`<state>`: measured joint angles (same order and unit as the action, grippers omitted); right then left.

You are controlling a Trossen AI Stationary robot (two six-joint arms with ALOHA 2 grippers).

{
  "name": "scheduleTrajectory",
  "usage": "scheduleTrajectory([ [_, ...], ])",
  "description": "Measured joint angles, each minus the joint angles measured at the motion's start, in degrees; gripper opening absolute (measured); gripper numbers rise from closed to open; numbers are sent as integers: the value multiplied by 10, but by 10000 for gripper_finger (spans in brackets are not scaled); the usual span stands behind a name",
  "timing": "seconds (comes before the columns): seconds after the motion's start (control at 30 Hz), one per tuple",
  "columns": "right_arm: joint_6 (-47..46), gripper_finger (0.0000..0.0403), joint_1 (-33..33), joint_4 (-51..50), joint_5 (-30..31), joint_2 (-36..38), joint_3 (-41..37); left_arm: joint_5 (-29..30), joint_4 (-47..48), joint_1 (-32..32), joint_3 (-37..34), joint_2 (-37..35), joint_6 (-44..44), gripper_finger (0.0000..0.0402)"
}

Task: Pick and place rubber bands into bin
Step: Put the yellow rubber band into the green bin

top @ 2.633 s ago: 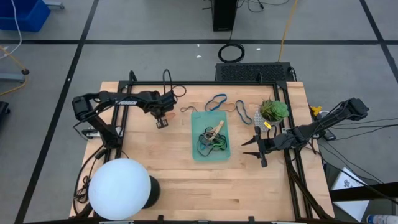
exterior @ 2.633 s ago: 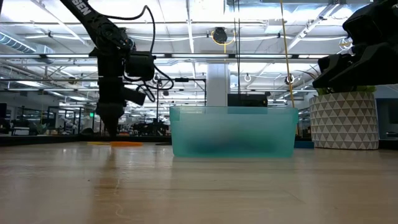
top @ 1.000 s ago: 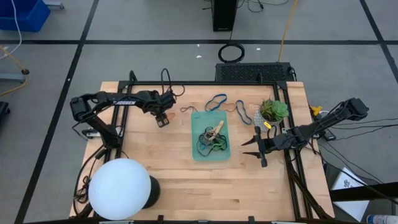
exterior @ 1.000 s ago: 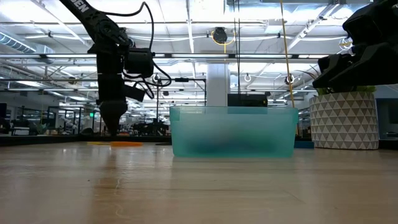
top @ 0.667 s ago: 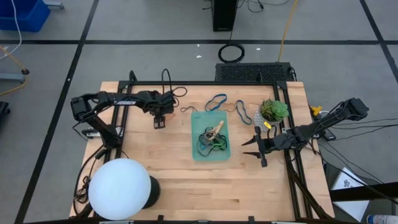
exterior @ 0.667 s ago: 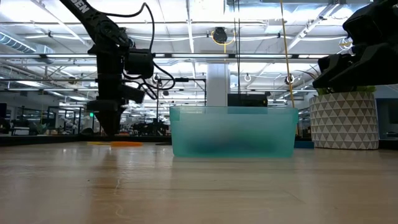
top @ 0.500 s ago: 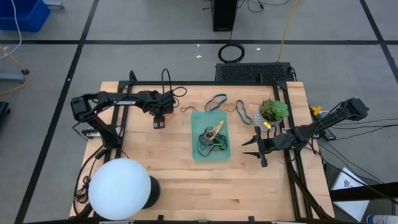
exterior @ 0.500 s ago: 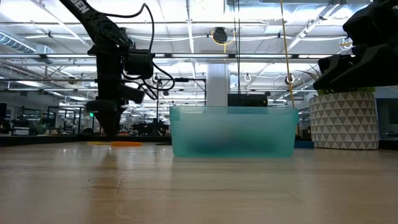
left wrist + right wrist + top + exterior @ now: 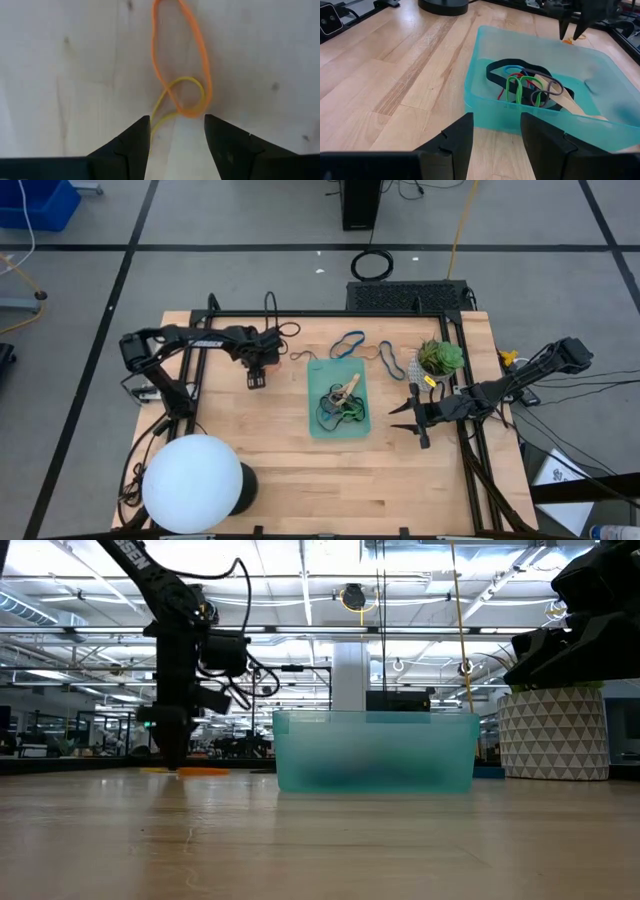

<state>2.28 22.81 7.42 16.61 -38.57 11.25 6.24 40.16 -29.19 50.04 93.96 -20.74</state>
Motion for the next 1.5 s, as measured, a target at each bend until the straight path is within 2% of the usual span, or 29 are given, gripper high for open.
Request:
scheduleTrajectory([
  [0.2,0,157,0,-4,0,0,0,7,-5,-3,4,38,-6,193],
  [0.4,1,157,0,-4,1,0,0,-21,-4,-17,3,40,0,183],
  [0.5,0,157,0,-4,1,0,0,-46,-3,-27,3,40,2,156],
  [0.73,0,157,0,-4,1,0,0,-50,-6,-43,2,41,-2,86],
  [1.1,0,157,0,-4,1,0,0,-15,-17,-41,1,41,-13,9],
  [1.37,1,157,0,-4,1,0,0,-1,-13,-25,2,41,-10,5],
  [1.5,1,157,0,-4,1,0,0,2,10,-10,14,38,32,3],
])
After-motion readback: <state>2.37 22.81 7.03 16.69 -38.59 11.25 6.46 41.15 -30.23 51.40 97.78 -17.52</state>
